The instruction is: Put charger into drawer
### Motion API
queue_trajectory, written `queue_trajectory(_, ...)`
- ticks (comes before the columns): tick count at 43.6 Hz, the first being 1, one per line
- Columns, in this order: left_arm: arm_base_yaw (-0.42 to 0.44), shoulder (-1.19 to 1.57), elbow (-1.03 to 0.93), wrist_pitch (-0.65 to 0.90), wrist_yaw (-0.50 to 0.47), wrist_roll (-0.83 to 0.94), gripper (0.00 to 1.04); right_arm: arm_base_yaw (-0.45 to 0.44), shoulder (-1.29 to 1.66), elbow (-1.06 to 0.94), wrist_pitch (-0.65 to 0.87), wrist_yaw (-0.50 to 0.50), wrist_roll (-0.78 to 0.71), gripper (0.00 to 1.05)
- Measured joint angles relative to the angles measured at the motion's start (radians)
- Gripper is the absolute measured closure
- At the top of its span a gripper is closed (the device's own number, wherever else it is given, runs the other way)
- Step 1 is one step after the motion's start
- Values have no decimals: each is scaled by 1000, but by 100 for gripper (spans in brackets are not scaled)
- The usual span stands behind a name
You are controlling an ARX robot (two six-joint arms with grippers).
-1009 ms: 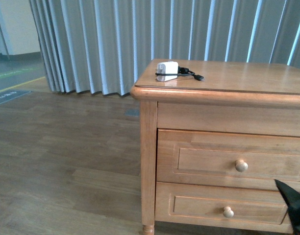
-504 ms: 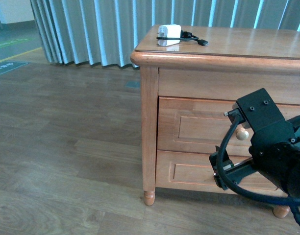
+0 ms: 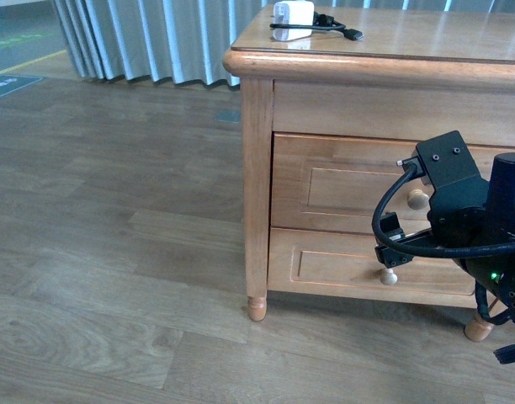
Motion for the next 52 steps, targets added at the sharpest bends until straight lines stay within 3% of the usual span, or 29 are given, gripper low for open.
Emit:
queue_trajectory(36,0,0,0,0,0,0,6,32,15,42,-12,71,79,8)
queue_trajectory(52,0,0,0,0,0,0,6,35,16,53,-12,78,97,67)
